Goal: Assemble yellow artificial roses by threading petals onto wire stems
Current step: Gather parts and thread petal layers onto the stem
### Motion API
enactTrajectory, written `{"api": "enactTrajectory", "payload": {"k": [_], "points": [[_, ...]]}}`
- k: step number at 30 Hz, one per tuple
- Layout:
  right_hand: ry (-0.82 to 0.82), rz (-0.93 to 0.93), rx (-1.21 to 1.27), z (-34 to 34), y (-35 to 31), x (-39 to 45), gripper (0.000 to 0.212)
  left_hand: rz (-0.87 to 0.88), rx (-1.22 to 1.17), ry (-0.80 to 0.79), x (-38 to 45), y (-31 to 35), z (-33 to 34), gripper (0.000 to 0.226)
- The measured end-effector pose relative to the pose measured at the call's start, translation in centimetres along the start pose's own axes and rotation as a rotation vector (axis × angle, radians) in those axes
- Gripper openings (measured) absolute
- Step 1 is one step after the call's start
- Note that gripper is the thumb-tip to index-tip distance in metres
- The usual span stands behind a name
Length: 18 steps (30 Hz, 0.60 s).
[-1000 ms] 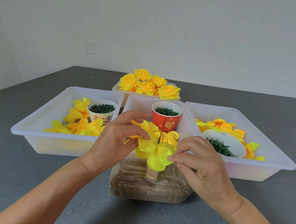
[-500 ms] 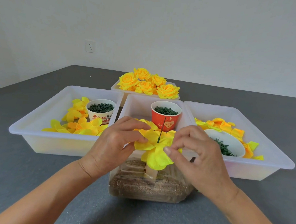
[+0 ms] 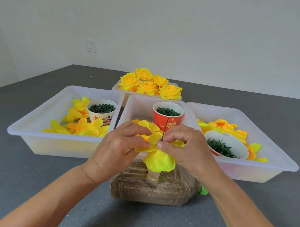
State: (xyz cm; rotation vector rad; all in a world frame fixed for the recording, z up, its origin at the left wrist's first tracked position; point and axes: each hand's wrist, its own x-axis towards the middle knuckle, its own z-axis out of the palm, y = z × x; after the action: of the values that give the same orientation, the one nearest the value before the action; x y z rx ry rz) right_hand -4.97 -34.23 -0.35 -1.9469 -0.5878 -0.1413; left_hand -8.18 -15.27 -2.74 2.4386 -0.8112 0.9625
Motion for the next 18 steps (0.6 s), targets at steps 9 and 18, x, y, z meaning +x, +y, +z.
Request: {"api": "enactTrajectory", "payload": {"k": [9, 18], "points": [[-0.081, -0.018, -0.002, -0.3, 0.0, 0.3, 0.013, 0.048, 0.045, -0.016, -0.2, 0.3, -0.1, 0.016], [-0.087, 0.004, 0.031, -0.3, 0.3, 0.2, 0.003, -0.283, -0.262, 0.040, 0.6, 0.9, -1.5, 0.042]]}}
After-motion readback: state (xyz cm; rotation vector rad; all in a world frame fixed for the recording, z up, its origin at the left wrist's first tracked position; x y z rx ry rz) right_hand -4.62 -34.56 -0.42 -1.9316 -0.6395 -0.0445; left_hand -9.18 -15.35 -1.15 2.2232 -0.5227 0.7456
